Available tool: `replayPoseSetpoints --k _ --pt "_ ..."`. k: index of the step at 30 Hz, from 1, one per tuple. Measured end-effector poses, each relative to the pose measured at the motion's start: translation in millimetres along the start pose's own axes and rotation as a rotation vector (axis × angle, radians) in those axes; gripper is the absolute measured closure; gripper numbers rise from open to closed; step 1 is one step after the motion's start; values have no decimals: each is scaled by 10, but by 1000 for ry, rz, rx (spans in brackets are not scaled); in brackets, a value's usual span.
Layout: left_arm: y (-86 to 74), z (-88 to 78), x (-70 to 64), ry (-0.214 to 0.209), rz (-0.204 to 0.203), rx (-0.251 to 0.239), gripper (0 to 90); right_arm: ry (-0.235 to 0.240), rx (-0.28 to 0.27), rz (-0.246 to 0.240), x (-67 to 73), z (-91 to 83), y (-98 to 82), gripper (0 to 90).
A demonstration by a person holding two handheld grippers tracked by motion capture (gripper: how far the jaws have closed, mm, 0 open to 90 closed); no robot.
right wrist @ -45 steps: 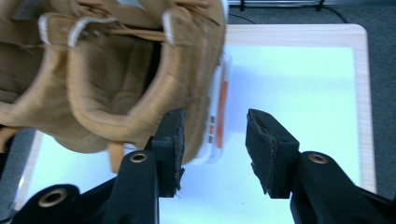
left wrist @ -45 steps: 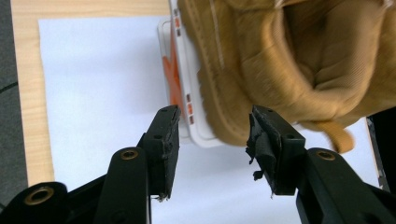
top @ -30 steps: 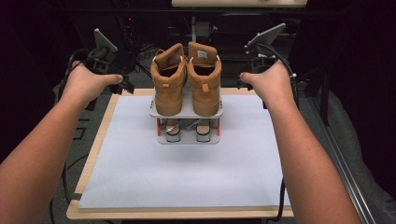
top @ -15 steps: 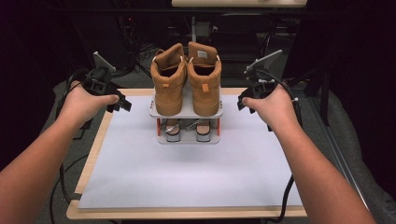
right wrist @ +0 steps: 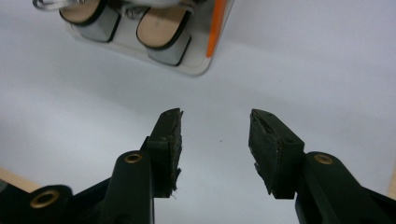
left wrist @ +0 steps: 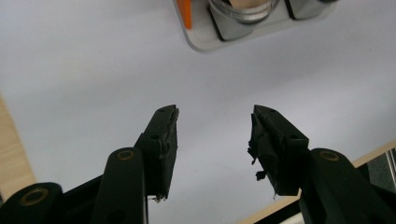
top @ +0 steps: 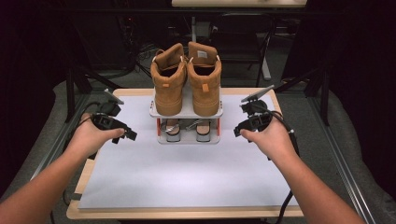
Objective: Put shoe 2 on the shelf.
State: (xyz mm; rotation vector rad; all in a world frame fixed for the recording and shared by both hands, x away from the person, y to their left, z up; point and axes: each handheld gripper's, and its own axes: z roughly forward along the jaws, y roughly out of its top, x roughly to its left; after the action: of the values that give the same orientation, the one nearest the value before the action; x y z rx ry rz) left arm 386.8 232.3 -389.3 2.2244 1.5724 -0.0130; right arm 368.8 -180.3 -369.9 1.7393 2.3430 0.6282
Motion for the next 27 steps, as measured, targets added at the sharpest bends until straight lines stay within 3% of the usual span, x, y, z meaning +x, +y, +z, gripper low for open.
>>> replayPoseSetpoints --k 3,7,10,14,16,20,27 --pt "-114 149 13 -21 3 20 522 32 20 -3 5 124 -143 541" --pt "-236 343 84 -55 -17 37 522 17 29 -40 41 270 -319 540" --pt "-320 445 141 -40 -20 33 520 46 30 -34 38 416 -449 541" --pt "-428 552 201 -35 -24 21 518 42 46 -46 8 534 -551 541" --pt "-486 605 230 -24 -23 14 518 84 27 -12 -20 608 -610 541" --pt "-586 678 249 -42 -25 -14 519 109 3 22 -73 691 -726 541" --pt "-739 825 234 -23 2 -45 517 75 -55 27 -147 789 -945 539"
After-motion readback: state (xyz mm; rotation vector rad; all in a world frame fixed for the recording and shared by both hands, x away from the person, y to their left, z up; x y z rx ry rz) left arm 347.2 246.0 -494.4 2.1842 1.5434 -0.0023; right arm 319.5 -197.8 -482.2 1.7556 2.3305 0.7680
